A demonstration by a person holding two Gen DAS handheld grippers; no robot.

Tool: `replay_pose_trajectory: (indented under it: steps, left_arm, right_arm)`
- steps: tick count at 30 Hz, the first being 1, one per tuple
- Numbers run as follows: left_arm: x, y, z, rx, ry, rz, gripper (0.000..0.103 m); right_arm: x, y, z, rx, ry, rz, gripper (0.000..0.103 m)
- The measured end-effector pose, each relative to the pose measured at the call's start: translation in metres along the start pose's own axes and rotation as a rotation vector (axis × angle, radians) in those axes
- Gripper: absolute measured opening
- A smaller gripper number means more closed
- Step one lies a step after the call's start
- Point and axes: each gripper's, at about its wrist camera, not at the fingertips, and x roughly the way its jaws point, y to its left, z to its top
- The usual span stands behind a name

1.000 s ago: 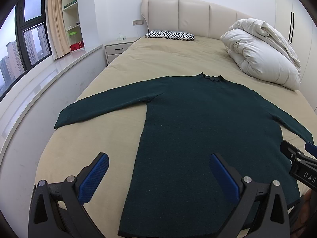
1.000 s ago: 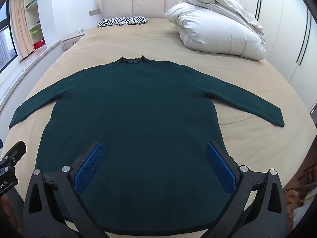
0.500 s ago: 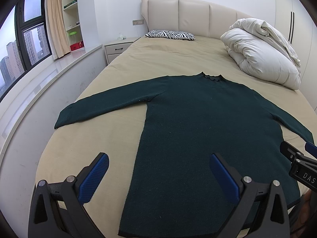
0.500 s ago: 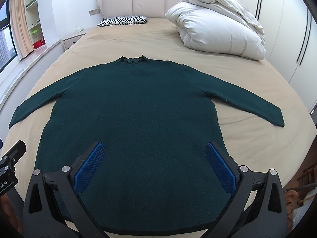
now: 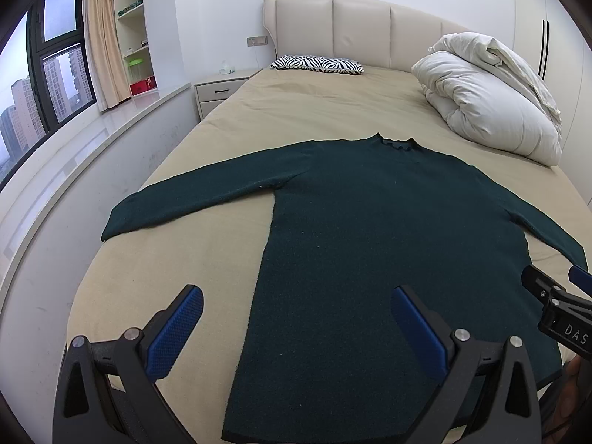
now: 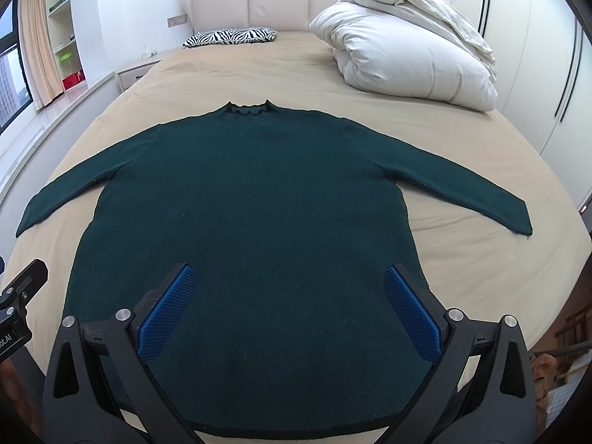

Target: Fold small clothes

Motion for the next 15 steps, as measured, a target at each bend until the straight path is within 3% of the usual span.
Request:
replay_pose_trajectory:
  steps: [15]
  left_arm:
    - [-0.0012,0.0077,-0.0053,0.002,0.002,0.000,0.103]
  right_arm:
    - [0.0017,0.0007,-0.0018,-0.001,0.003,0.000,0.103]
